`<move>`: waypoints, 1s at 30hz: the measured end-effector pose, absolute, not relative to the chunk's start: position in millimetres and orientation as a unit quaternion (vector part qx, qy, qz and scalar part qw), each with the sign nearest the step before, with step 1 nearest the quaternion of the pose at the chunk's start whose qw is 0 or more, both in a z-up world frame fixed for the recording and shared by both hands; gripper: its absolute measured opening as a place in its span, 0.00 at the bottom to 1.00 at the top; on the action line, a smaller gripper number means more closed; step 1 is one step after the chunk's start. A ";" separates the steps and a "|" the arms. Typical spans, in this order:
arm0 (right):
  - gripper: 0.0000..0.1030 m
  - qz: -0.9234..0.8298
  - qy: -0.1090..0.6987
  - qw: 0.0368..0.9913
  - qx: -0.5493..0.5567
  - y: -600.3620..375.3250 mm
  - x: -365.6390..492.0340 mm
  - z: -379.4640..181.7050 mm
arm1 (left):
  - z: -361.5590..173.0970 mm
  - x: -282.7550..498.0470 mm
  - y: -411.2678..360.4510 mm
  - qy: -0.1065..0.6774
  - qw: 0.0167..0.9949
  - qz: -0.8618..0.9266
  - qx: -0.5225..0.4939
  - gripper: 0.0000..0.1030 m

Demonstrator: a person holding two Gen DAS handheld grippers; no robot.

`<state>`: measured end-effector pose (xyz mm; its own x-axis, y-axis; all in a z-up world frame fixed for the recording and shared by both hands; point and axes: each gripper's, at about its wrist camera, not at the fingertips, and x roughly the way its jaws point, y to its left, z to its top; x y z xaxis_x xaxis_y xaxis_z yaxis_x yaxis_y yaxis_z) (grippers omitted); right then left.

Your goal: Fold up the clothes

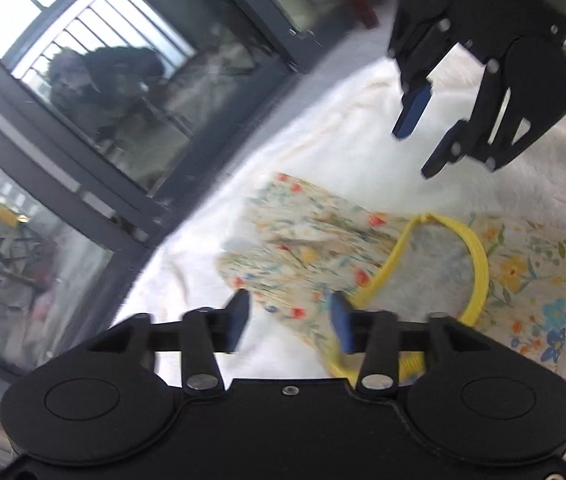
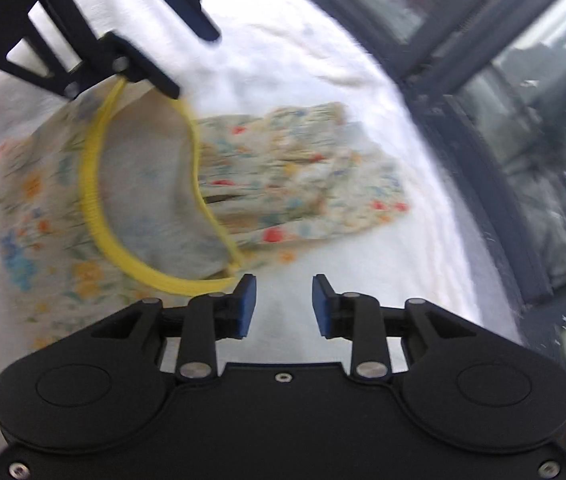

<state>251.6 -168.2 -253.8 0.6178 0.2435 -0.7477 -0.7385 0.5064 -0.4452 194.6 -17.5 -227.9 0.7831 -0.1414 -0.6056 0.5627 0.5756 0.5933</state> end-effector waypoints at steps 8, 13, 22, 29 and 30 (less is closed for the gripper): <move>0.57 0.399 0.268 0.759 -0.438 -191.1 137.6 -261.6 | -248.2 92.5 3.2 0.261 0.779 -0.331 0.464 0.57; 0.55 0.416 0.262 0.736 -0.465 -178.9 106.4 -300.5 | -291.3 71.9 -12.6 0.279 0.738 -0.346 0.507 0.44; 0.12 0.402 0.290 0.755 -0.429 -181.2 119.3 -304.9 | -295.4 88.8 -11.4 0.309 0.722 -0.365 0.500 0.25; 0.05 0.380 0.321 0.785 -0.370 -192.0 138.0 -292.0 | -287.0 110.0 1.9 0.352 0.747 -0.305 0.474 0.03; 0.05 0.378 0.324 0.787 -0.363 -193.5 137.3 -290.5 | -285.3 109.4 4.7 0.357 0.751 -0.298 0.469 0.03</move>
